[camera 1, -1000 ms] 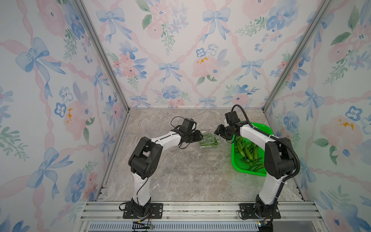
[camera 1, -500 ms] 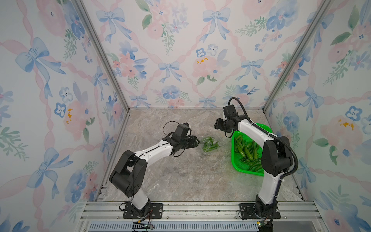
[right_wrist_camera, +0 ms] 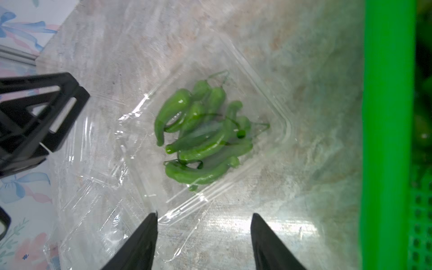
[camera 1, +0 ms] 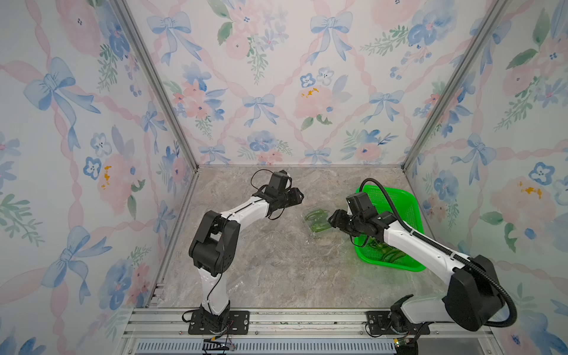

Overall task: Take small green peppers out of containers
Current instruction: Move the packing box to the center of the board, then adjust the packing box at the center of the board.

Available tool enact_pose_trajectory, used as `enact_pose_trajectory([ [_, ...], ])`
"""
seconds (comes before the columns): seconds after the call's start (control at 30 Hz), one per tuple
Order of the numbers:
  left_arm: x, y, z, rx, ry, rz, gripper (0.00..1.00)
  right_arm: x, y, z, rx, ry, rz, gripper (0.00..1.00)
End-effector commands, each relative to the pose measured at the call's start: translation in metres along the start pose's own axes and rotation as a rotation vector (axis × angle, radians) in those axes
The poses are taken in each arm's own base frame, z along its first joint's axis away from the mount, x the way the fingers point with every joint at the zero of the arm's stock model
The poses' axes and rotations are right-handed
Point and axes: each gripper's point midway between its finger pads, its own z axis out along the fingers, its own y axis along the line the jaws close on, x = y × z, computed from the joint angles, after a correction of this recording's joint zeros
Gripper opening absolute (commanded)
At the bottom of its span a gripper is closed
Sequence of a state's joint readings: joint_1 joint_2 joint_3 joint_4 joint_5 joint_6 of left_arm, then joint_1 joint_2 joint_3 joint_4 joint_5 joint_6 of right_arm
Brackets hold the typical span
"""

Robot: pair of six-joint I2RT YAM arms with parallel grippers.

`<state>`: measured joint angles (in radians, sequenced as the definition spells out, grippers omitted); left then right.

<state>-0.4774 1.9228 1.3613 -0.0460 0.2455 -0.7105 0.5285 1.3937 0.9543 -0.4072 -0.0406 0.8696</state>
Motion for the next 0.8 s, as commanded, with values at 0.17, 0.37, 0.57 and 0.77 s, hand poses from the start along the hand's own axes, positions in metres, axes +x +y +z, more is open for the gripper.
enact_pose_trajectory([
  [0.17, 0.016, -0.003, 0.024, 0.029, 0.068, 0.0, 0.47, 0.01, 0.012, 0.028, -0.052, -0.049, 0.174, 0.64],
  [0.37, 0.034, -0.003, 0.026, 0.029, 0.101, 0.011, 0.46, 0.0, 0.011, 0.041, -0.028, -0.059, 0.225, 0.67],
  [0.57, 0.047, -0.003, 0.027, 0.038, 0.128, 0.013, 0.45, -0.016, 0.007, 0.046, -0.029, -0.096, 0.267, 0.68],
  [0.77, 0.061, -0.001, 0.022, 0.057, 0.155, 0.005, 0.44, -0.043, 0.006, 0.047, -0.036, -0.107, 0.288, 0.7],
])
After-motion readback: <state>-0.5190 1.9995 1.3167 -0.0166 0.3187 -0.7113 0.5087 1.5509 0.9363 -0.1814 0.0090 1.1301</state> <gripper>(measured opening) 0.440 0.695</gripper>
